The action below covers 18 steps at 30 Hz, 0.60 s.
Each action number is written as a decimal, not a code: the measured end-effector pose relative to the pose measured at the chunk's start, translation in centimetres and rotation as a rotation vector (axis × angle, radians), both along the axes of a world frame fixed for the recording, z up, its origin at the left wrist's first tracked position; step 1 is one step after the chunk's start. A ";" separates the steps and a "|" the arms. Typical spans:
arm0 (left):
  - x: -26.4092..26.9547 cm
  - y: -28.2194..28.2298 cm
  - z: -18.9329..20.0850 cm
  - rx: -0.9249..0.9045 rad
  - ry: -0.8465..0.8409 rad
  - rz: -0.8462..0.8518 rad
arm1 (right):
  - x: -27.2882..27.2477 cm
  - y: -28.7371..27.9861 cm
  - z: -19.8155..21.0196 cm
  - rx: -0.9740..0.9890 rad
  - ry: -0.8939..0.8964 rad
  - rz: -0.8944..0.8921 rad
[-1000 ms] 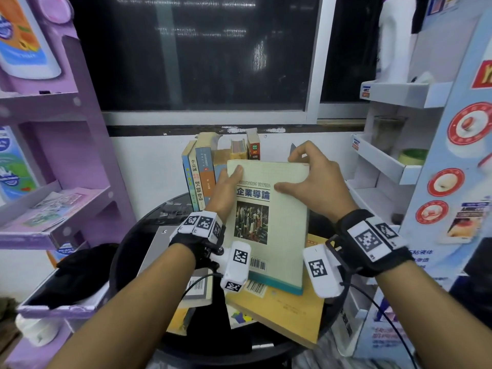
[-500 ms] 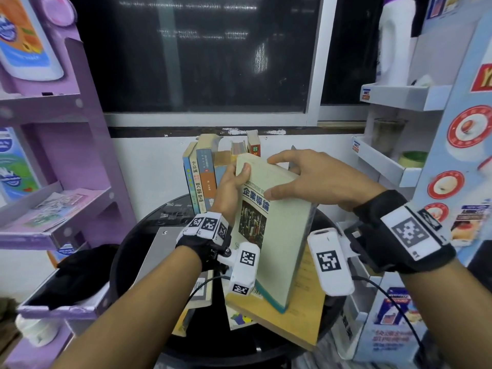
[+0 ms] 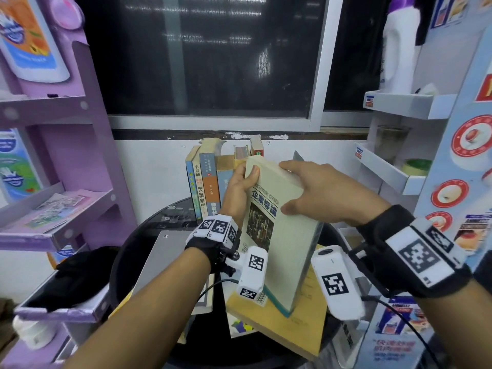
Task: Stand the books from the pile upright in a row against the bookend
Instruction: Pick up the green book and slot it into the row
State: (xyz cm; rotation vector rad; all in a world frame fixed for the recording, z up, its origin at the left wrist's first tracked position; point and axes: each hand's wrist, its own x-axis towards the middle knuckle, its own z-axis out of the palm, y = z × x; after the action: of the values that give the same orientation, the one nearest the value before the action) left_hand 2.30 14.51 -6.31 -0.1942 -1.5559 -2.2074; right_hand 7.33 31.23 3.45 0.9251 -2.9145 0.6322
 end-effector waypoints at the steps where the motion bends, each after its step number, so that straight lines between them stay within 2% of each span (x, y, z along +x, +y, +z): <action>1: -0.1 -0.1 0.1 -0.016 -0.011 -0.007 | -0.1 0.1 0.0 -0.015 0.004 -0.003; 7: -0.7 -1.0 1.1 -0.253 -0.073 0.018 | -1.5 0.5 -0.2 -0.075 -0.010 -0.028; 13: -1.9 -2.8 2.0 -0.459 -0.032 0.219 | -2.7 1.7 0.3 -0.084 0.002 -0.093; 18: -3.5 -4.0 3.2 -0.720 -0.050 0.345 | -4.1 2.5 1.0 -0.103 0.030 -0.159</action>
State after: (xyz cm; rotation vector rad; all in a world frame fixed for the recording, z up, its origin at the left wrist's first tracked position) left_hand -1.20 10.53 -3.11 -0.0698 -2.1649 -1.3369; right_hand 3.18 33.71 4.48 0.6781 -2.8604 0.7423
